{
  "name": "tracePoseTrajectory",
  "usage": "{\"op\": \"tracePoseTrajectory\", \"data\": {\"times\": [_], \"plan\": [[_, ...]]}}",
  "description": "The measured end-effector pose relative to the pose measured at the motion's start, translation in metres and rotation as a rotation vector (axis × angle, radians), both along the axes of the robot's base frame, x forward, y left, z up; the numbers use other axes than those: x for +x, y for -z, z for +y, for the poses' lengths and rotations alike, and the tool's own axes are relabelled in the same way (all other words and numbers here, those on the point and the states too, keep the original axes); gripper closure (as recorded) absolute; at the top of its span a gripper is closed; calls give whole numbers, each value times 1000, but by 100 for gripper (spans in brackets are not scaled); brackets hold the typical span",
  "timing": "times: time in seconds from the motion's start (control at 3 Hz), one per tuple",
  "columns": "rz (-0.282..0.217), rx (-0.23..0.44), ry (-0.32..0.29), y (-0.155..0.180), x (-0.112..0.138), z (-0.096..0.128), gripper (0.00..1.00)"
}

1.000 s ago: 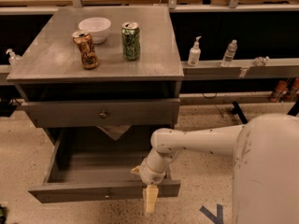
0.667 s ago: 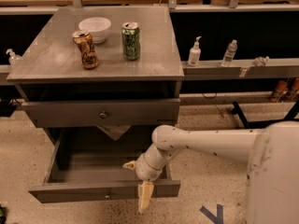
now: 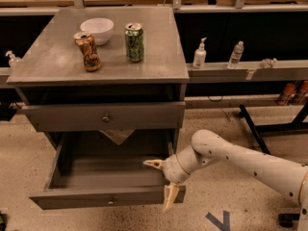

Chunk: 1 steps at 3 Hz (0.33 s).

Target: Open middle drawer

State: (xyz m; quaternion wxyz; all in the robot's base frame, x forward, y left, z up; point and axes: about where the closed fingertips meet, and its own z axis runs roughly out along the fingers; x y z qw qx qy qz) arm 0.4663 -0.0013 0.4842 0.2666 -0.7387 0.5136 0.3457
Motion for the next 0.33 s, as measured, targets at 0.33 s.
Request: {"op": "tracePoseTrajectory", "data": {"times": [0.33], "plan": [[-2,-1,-1,1,-1,1,0]]}}
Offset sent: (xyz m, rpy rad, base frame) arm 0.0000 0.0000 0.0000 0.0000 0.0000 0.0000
